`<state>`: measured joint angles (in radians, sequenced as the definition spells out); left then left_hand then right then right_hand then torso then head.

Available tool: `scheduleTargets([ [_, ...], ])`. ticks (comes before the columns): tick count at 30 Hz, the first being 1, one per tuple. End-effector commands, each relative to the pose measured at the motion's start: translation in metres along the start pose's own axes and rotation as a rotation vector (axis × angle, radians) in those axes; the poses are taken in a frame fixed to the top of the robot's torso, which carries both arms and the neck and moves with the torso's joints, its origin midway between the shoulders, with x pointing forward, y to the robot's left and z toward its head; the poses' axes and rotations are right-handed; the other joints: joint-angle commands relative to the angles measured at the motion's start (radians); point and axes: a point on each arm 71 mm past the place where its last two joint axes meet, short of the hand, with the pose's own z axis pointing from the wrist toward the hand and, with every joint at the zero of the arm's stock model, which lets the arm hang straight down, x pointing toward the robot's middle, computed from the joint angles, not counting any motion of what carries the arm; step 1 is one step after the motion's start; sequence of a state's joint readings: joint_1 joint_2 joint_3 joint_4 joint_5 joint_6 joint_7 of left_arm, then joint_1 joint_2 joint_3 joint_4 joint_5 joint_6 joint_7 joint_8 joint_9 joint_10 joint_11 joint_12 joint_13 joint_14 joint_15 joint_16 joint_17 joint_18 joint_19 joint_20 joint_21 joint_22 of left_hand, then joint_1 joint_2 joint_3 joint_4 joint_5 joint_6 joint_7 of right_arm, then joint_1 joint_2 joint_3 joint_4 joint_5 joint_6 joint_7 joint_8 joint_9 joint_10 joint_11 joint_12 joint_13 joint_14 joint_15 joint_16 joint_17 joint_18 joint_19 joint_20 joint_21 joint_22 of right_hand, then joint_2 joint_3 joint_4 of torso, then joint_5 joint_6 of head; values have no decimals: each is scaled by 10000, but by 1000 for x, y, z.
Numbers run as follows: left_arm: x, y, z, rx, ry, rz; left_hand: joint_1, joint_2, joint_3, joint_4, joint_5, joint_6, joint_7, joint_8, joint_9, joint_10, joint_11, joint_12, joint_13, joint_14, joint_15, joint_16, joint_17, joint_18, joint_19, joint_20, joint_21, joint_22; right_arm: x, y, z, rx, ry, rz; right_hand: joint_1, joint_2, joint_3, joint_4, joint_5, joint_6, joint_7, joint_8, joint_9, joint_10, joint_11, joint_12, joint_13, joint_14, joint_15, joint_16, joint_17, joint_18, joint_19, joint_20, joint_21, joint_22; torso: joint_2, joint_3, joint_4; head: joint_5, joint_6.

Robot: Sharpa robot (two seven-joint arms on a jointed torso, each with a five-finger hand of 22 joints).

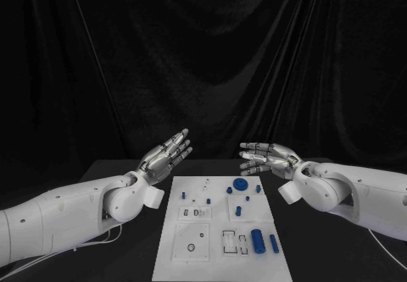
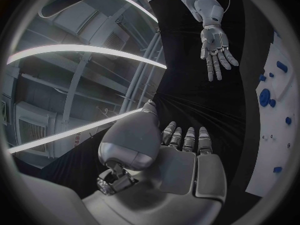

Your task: Assemble the parts on the task board

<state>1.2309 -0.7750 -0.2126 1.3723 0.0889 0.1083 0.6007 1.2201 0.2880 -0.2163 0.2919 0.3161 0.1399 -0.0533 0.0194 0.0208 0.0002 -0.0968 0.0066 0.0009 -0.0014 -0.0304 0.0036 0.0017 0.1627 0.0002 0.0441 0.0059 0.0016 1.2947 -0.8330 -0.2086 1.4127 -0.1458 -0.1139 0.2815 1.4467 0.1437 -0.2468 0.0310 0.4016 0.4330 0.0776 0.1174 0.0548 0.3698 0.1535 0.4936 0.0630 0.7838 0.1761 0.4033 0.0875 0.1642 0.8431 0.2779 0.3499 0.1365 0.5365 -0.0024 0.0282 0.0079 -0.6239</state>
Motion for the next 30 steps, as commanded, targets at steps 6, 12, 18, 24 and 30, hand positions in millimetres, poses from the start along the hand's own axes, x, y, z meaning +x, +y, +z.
scheduleTargets([
  [6,5,-6,-7,295,469,743,400,12,117,4,659,138,47,38,19,-2,122,-66,-9,14,-229,-36,-17,150,-2,154,-59,-16,-7,34,3,387,162,-6697,959,-103,574,-712,-688,2071,337,327,102,1578,-139,14,-20,2178,-731,-455,-197,170,1738,-785,336,18,-1,9,14,44,-653],
  [12,6,-7,-13,201,581,677,636,-4,180,-8,978,161,64,39,20,-2,138,-66,-9,14,-167,-36,-17,154,-2,210,-59,-16,-2,53,11,289,648,-10693,879,-312,905,-677,-1787,3114,8,296,148,2472,-207,-589,-18,3401,-1013,-974,-122,186,2555,-1089,414,66,37,2,54,32,-1077],
  [18,8,-7,-15,123,754,553,780,-9,212,-16,1125,150,75,36,18,-2,151,-66,-9,14,-73,-36,-17,148,-2,284,-59,-16,3,59,20,195,1011,-13713,888,-530,1324,-764,-1855,3685,-237,263,198,3507,-436,-1000,-7,4537,-1377,-919,197,187,3295,-1490,905,402,147,-11,157,12,-1435],
  [24,10,-6,-17,6,932,419,1020,-24,280,-56,1423,144,91,36,18,-2,162,-66,-9,14,8,-36,-17,146,-2,369,-59,-16,7,60,32,-5,1084,-15315,705,-700,1689,-790,-1837,3932,-78,54,182,4211,-589,-1621,-4,5542,-1732,-15,908,151,3841,-1747,1904,1155,307,-18,280,8,-1716],
  [30,10,-7,-19,-81,1005,349,1219,-42,340,-94,1707,227,132,53,31,-2,186,-66,-9,14,69,-36,-17,144,-2,428,-59,-16,11,51,42,-89,1130,-16042,338,-907,1967,-636,-2023,4134,97,-119,190,4609,-665,-2125,9,5600,-1872,1312,1856,149,3811,-1854,2792,1993,502,2,481,-126,-1869],
])
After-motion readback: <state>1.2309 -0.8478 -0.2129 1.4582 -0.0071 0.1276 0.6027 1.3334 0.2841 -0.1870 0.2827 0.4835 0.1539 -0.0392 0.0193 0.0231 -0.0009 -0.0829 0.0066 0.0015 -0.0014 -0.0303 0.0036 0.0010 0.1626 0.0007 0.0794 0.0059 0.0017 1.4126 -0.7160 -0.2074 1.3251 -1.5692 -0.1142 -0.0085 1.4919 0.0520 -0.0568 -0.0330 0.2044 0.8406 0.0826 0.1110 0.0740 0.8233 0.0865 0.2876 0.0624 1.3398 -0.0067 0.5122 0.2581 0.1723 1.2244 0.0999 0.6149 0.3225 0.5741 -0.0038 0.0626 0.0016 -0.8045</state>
